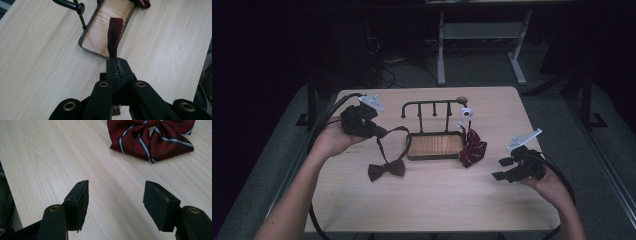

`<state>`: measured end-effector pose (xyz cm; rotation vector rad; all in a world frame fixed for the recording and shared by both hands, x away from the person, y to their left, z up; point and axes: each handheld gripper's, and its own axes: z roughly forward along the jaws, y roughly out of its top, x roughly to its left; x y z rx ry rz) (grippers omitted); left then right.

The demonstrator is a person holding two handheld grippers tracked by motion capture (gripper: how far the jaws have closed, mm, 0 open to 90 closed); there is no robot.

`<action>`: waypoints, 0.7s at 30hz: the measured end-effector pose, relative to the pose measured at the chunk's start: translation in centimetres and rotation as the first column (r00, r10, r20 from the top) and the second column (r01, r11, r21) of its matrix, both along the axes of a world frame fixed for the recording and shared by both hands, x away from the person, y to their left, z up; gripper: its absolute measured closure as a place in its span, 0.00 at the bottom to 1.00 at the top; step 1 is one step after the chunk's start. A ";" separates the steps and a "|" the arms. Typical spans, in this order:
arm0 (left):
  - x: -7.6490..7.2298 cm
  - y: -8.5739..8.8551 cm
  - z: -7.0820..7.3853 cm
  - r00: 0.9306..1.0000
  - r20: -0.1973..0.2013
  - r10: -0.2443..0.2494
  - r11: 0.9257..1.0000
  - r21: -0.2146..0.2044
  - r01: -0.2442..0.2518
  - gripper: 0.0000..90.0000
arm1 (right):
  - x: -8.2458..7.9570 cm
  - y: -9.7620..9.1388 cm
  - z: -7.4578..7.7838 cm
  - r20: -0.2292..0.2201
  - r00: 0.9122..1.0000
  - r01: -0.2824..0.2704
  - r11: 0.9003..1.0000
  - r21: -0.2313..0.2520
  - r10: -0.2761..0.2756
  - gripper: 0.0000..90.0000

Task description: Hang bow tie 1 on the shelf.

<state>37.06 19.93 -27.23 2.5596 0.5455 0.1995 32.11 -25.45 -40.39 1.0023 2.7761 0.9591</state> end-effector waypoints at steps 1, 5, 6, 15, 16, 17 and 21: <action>0.1 0.0 0.0 1.000 -0.001 0.003 1.000 -0.005 -0.003 1.00 | 0.0 0.0 0.0 0.000 1.000 0.000 1.000 0.000 0.000 0.41; 0.6 -0.1 0.2 1.000 0.000 0.008 1.000 -0.006 -0.008 1.00 | 0.1 0.0 0.0 -0.003 1.000 -0.001 1.000 0.004 0.001 0.41; 0.8 -0.1 0.3 1.000 0.000 0.009 1.000 -0.009 -0.009 1.00 | 0.1 0.0 -0.1 -0.006 1.000 -0.002 1.000 0.005 0.002 0.41; 1.5 -0.6 0.9 1.000 0.009 0.019 1.000 -0.010 -0.019 1.00 | 0.3 -0.2 -0.2 -0.004 1.000 -0.007 1.000 0.006 0.007 0.41; 1.6 -0.6 1.0 1.000 0.010 0.019 1.000 -0.007 -0.019 1.00 | 0.2 -0.2 -0.1 -0.004 1.000 -0.003 1.000 0.008 0.003 0.41; 1.7 -0.7 1.0 1.000 0.013 0.022 1.000 -0.008 -0.022 1.00 | 0.2 -0.2 -0.1 -0.004 1.000 -0.003 1.000 0.008 0.003 0.41; 1.9 -0.8 1.2 0.999 0.019 0.029 1.000 -0.010 -0.029 1.00 | 0.3 -0.2 0.0 0.004 1.000 -0.008 1.000 0.008 0.008 0.41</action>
